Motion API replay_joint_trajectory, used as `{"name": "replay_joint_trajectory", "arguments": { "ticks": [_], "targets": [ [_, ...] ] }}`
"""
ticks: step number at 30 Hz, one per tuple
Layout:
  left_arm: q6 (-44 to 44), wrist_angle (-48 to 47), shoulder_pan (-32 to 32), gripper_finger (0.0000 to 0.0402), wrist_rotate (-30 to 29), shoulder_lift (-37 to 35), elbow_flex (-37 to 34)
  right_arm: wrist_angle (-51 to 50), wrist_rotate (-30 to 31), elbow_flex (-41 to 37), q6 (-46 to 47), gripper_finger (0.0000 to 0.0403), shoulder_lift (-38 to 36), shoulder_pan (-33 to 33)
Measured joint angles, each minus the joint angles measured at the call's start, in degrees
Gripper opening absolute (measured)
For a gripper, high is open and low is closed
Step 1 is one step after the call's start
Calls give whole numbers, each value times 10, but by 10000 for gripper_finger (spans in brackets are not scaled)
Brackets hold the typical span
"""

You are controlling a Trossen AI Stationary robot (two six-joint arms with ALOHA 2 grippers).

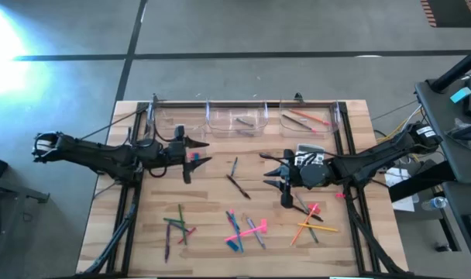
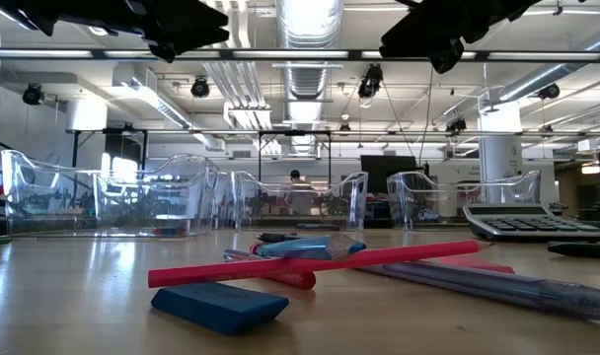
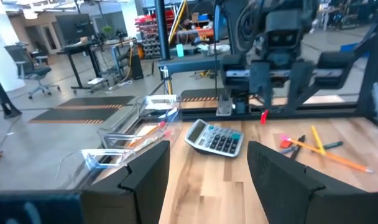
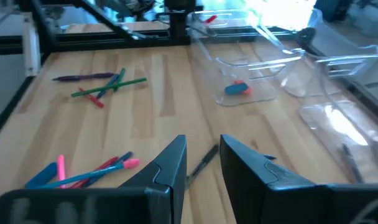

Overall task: Sort crayons/erasers/pens/pencils in bins
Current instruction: Put the black pen into the top left transparent bin

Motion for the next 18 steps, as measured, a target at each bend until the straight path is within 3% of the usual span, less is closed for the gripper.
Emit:
{"name": "replay_joint_trajectory", "arguments": {
  "ticks": [9, 18],
  "targets": [
    [-19, -12, -14, 201, -2, -59, -12, 0, 25, 0, 2, 89, 0, 0],
    [-15, -12, -14, 201, -3, -53, -14, 0, 25, 0, 12, 89, 0, 0]
  ]
}}
